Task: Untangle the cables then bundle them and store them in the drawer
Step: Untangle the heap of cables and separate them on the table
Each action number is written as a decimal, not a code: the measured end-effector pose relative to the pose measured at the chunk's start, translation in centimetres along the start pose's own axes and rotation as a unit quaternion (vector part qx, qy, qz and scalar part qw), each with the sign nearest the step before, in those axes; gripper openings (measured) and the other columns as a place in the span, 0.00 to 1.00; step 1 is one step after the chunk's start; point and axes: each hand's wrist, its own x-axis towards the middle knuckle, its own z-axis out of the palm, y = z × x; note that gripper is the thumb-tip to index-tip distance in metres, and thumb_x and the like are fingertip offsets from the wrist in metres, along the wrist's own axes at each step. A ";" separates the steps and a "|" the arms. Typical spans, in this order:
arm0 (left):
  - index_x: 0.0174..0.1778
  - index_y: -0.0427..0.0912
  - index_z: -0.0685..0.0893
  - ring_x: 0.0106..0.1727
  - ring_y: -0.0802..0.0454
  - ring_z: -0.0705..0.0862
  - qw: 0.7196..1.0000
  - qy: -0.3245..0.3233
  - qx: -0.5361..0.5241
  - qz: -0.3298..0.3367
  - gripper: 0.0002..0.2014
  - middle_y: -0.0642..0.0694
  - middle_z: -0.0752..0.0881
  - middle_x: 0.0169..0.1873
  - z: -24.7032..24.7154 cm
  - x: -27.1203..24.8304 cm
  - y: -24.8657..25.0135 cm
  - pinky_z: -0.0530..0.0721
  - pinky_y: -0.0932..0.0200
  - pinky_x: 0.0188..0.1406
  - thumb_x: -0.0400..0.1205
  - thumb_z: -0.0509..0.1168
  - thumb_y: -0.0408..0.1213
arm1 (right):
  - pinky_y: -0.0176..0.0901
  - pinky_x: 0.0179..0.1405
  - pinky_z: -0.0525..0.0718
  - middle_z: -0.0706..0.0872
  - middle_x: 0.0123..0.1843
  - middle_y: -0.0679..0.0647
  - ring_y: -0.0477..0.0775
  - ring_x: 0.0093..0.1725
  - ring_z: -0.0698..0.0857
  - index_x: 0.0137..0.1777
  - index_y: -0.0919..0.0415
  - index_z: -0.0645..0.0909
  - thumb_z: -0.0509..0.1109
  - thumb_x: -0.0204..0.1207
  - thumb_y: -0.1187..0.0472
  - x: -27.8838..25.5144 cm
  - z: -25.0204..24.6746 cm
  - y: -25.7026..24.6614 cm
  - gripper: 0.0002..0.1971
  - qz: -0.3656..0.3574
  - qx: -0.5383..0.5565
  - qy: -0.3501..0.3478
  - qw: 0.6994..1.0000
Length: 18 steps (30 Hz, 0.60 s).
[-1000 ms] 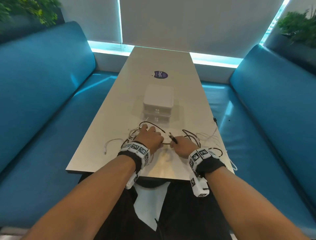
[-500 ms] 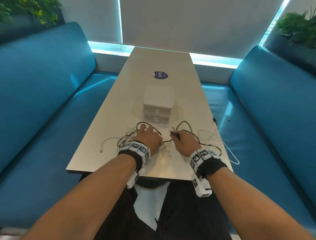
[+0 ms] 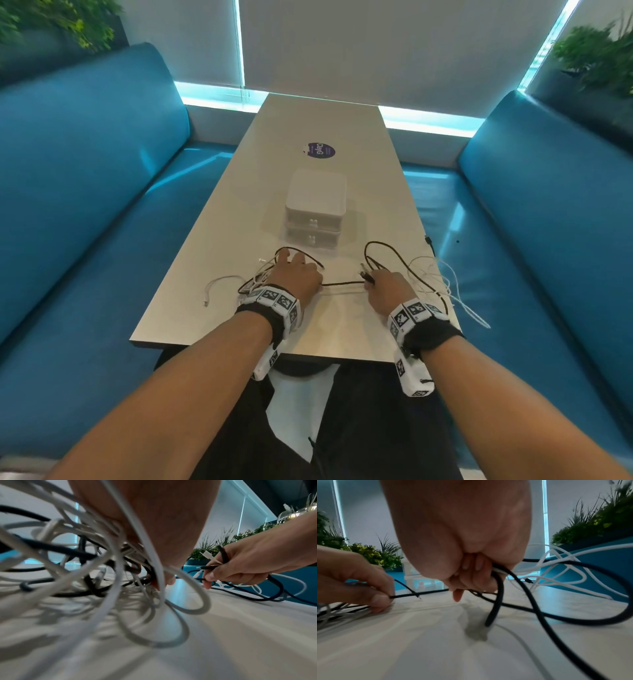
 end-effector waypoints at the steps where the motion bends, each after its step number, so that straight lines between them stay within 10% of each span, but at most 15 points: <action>1: 0.63 0.51 0.85 0.69 0.43 0.72 1.000 0.000 0.001 -0.002 0.16 0.51 0.84 0.60 -0.1 0.1 0.3 0.59 0.33 0.76 0.91 0.52 0.46 | 0.50 0.53 0.83 0.86 0.56 0.62 0.64 0.55 0.86 0.60 0.61 0.81 0.60 0.86 0.55 -0.1 0.1 -0.2 0.13 -0.007 0.003 0.009 1.000; 9: 0.57 0.53 0.86 0.67 0.44 0.73 1.000 0.007 0.000 -0.019 0.14 0.53 0.85 0.55 -0.2 0.0 0.8 0.60 0.34 0.74 0.89 0.55 0.41 | 0.52 0.47 0.81 0.88 0.49 0.63 0.65 0.50 0.85 0.54 0.64 0.81 0.59 0.87 0.57 -0.9 1.3 -4.5 0.13 -0.171 0.023 0.012 0.985; 18: 0.56 0.55 0.87 0.68 0.47 0.74 0.991 0.071 -0.101 -0.054 0.12 0.56 0.83 0.57 1.1 -0.2 -1.1 0.57 0.35 0.75 0.88 0.57 0.48 | 0.54 0.51 0.84 0.87 0.53 0.63 0.64 0.51 0.85 0.58 0.62 0.81 0.61 0.86 0.50 0.8 1.1 -2.4 0.15 -0.128 0.002 0.017 0.992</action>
